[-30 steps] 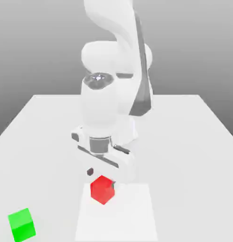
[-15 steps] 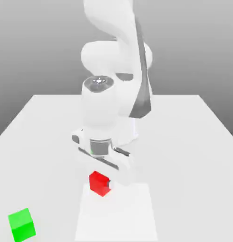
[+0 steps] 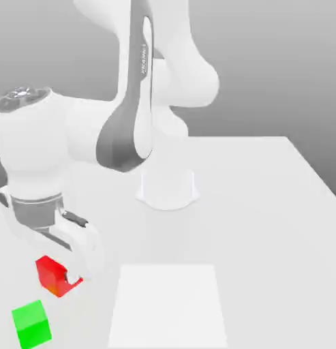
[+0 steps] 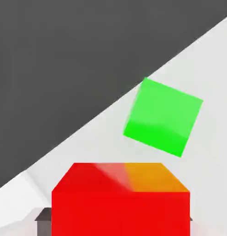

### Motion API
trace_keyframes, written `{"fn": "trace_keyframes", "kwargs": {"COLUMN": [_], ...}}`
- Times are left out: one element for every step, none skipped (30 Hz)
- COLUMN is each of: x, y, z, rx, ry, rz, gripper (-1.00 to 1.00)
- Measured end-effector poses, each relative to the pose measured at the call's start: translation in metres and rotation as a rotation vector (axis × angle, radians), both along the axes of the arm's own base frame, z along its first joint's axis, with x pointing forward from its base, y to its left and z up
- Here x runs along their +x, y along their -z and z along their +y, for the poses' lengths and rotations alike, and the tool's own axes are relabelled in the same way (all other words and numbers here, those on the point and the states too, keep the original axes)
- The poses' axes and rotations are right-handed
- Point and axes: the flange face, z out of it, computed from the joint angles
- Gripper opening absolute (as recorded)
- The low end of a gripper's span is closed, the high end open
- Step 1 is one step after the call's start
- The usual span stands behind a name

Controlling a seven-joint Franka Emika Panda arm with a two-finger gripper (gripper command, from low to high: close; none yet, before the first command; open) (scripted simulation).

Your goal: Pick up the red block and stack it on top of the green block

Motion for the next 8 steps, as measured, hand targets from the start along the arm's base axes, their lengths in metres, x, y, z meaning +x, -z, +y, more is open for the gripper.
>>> {"fn": "trace_keyframes", "kwargs": {"x": [0.002,0.004,0.004,0.004,0.004,0.004,0.004,0.004], "y": [0.007,0.018,0.031,0.045,0.055,0.055,0.055,0.055], "z": [-0.007,-0.011,-0.013,-0.014,-0.014,-0.014,-0.014,-0.014], "rx": [-0.003,-0.005,-0.006,-0.006,-0.007,-0.007,-0.007,-0.007], "ry": [-0.002,-0.003,-0.003,-0.003,-0.003,-0.003,-0.003,-0.003], "rz": [0.001,0.001,0.002,0.002,0.002,0.002,0.002,0.002], "gripper": [-1.00,-1.00,-1.00,-1.00,1.00,1.00,1.00,1.00]}}
